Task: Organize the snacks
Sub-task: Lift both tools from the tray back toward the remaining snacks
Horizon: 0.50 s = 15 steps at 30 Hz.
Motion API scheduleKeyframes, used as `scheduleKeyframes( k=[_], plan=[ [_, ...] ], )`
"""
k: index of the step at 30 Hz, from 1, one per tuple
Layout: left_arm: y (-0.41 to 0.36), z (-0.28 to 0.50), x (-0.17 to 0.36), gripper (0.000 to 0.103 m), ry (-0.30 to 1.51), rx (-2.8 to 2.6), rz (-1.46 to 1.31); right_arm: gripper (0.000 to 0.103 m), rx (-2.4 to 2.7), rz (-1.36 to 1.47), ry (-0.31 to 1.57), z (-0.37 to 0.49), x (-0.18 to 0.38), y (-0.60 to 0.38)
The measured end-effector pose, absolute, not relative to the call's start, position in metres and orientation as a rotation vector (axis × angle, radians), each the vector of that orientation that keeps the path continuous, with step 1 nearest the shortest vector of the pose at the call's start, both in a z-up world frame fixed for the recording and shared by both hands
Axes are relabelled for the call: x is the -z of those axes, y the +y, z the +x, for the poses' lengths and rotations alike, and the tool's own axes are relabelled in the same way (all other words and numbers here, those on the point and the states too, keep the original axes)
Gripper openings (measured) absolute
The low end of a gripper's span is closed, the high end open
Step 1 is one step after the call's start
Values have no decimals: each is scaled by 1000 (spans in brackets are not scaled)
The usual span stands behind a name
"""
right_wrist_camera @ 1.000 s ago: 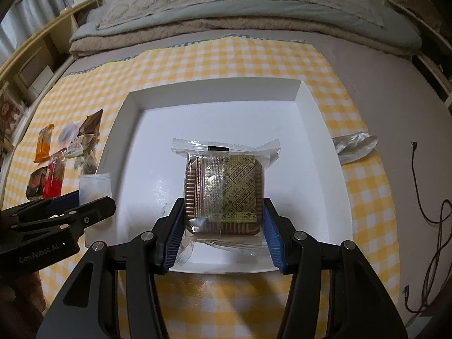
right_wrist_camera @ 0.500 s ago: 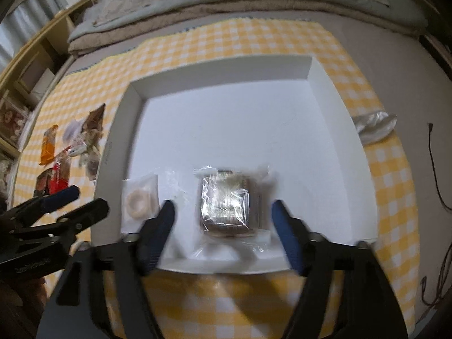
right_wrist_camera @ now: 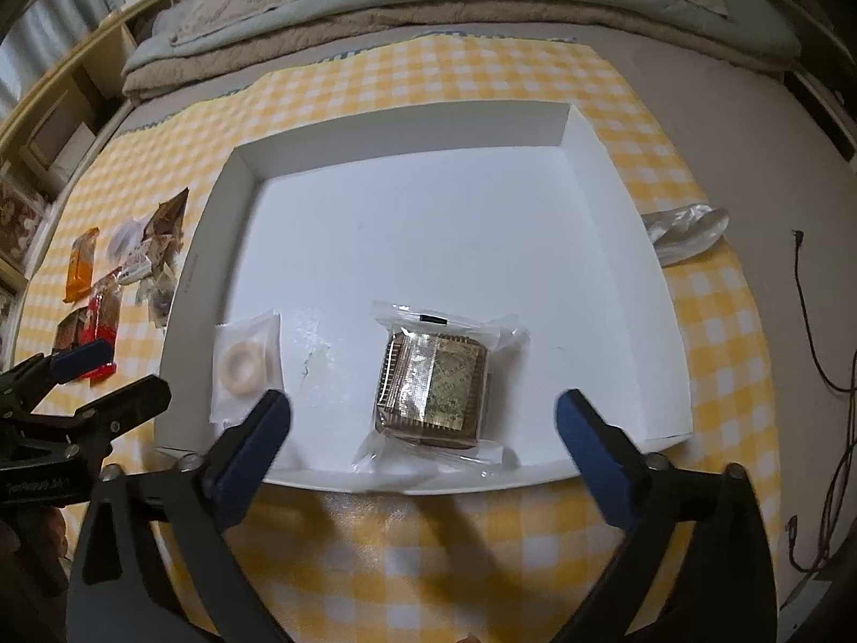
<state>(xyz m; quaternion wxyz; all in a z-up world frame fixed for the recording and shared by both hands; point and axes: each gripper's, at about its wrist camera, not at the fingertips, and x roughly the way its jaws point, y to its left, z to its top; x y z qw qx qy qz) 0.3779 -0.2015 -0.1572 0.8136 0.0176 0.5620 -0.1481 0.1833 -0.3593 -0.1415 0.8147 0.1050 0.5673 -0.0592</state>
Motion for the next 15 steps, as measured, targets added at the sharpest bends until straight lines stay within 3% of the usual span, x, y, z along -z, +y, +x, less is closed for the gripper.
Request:
scheduleKeyframes(
  k=[15],
  plan=[
    [-182, 364, 137, 103, 1176, 312, 29, 103, 151, 218, 1191, 174, 127, -352]
  ],
)
